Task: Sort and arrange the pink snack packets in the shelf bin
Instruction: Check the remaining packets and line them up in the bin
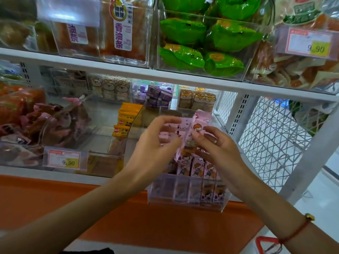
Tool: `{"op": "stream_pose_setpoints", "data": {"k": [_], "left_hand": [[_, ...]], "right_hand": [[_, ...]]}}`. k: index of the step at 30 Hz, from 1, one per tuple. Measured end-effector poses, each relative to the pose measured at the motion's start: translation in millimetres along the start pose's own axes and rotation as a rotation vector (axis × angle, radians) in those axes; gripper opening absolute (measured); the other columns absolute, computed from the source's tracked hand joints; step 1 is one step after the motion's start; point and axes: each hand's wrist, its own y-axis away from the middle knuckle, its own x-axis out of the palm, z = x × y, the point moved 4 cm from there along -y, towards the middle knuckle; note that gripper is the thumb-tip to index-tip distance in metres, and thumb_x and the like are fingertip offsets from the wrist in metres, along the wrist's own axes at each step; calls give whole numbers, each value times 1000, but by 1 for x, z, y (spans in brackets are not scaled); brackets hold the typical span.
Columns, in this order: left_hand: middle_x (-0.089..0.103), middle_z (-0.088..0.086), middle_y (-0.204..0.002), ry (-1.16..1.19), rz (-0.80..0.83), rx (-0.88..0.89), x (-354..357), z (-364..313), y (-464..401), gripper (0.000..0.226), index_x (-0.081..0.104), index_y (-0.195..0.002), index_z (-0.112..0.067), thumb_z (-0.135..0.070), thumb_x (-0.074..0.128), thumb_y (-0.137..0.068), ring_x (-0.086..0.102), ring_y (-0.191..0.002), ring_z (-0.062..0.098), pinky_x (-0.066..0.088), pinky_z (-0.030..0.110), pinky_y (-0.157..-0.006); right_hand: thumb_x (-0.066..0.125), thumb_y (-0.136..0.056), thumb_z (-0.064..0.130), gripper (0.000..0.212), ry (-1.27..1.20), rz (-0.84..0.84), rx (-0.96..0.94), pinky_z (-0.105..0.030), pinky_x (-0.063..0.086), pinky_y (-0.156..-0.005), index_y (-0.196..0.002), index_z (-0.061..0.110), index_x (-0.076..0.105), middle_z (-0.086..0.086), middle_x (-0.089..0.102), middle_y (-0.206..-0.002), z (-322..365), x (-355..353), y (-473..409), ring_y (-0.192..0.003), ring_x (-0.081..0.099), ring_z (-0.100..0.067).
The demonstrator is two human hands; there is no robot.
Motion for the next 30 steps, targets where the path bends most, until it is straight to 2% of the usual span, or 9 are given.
{"op": "stream_pose_setpoints", "data": {"k": [3, 6, 9, 12, 16, 19, 21, 23, 30], "left_hand": [[53, -26, -111, -182, 41, 78, 7, -1, 5, 45, 49, -114, -38, -32, 75, -77, 53, -101, -7, 48, 11, -80], [58, -24, -112, -154, 35, 116, 12, -4, 9, 41, 50, -117, -34, -35, 71, -82, 56, -100, -8, 48, 10, -79], [57, -20, -122, -117, 49, 111, 14, -8, 7, 44, 47, -126, -33, -41, 60, -85, 56, -108, -7, 49, 14, -89], [58, -10, -128, -170, 115, 97, 15, -6, 4, 35, 50, -128, -22, -19, 58, -93, 53, -119, 2, 49, 30, -99], [57, -7, -131, -137, 138, 48, 9, -1, 2, 32, 51, -126, -18, -9, 53, -96, 50, -124, 4, 47, 26, -100], [64, -9, -120, -50, 226, -66, 5, 0, -4, 28, 56, -121, -24, -15, 54, -95, 61, -107, 2, 54, 20, -86], [73, -6, -99, 109, 278, -262, 3, 2, -7, 19, 62, -109, -26, -18, 57, -93, 70, -86, 6, 55, 16, -67], [76, -1, -85, 283, 344, -489, 6, 4, -5, 11, 66, -99, -21, -21, 60, -90, 72, -75, 10, 54, 16, -58], [76, 5, -90, 402, 408, -621, 10, 6, -3, 19, 68, -99, -14, -29, 61, -89, 72, -76, 13, 55, 19, -59]], "right_hand": [[71, -65, 46, 62, -7, -7, 8, -38, 54, -90, -120, 20, 57, -5, 67, -114, -1, 2, 1, -101, 67, -18], [74, -66, 44, 50, 19, -31, -37, -35, 56, -85, -107, 19, 62, -3, 71, -103, 4, -1, 1, -93, 69, -15], [69, -60, 49, 59, -1, 34, -45, -41, 45, -101, -112, 22, 61, 2, 69, -105, 8, -3, 0, -104, 64, -14], [67, -66, 42, 50, -36, 102, -87, -44, 39, -106, -113, 27, 61, 1, 69, -103, 8, -2, 0, -109, 61, -17], [65, -78, 23, 43, -57, 165, -109, -39, 43, -103, -121, 23, 59, -1, 69, -107, 8, -4, -2, -111, 61, -19], [62, -86, 16, 35, -91, 118, -81, -27, 53, -87, -121, 22, 58, 1, 73, -102, 9, -9, -4, -100, 67, -14], [67, -80, 26, 40, -131, 57, -10, -19, 55, -70, -118, 19, 61, -4, 74, -97, 6, -11, -4, -86, 71, -12], [70, -76, 35, 40, -123, 23, 77, -15, 52, -60, -110, 14, 68, -4, 74, -88, 2, -11, -2, -73, 71, -9], [71, -76, 39, 31, -144, 14, 173, -14, 50, -52, -93, 13, 74, -2, 73, -72, -2, -10, -1, -60, 67, -8]]}}
